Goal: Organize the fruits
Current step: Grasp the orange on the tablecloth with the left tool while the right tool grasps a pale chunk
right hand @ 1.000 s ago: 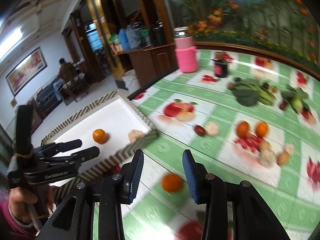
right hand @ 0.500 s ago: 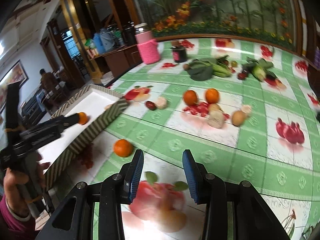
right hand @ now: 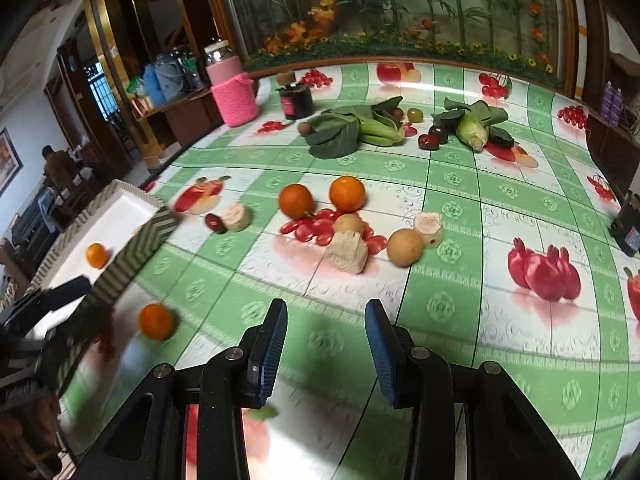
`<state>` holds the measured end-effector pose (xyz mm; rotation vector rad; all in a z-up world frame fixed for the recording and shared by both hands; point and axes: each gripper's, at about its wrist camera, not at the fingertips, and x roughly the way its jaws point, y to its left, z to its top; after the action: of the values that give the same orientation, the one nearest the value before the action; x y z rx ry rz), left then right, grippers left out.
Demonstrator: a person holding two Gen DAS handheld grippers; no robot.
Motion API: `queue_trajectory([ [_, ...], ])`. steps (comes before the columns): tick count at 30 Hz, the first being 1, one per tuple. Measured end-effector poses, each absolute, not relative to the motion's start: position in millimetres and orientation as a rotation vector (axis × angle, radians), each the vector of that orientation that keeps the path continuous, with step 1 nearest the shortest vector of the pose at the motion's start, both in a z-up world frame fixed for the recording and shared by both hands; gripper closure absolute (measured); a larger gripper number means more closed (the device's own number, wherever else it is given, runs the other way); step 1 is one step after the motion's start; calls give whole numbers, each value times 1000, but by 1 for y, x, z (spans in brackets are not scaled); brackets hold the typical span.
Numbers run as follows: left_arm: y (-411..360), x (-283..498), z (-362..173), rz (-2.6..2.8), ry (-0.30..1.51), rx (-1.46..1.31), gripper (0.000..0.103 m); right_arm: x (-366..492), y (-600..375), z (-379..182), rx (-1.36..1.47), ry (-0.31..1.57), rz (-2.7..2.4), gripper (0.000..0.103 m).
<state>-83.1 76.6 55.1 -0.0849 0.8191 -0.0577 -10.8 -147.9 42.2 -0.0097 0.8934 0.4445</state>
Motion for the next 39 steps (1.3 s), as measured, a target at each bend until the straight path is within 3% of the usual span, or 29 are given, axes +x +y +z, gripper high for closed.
queue_trajectory([
  [15, 61, -66, 32, -132, 880, -29, 30, 43, -134, 21, 44, 929, 409, 64],
  [19, 58, -59, 25, -130, 906, -22, 30, 46, -140, 18, 73, 909, 418, 71],
  [25, 53, -51, 15, -142, 937, -18, 31, 43, -147, 18, 102, 906, 448, 72],
  [31, 52, -53, 13, -146, 939, -2, 73, 34, -149, 22, 116, 915, 470, 72],
  [39, 61, -66, 22, -150, 928, -41, 73, 4, -147, 39, 119, 884, 510, 72],
])
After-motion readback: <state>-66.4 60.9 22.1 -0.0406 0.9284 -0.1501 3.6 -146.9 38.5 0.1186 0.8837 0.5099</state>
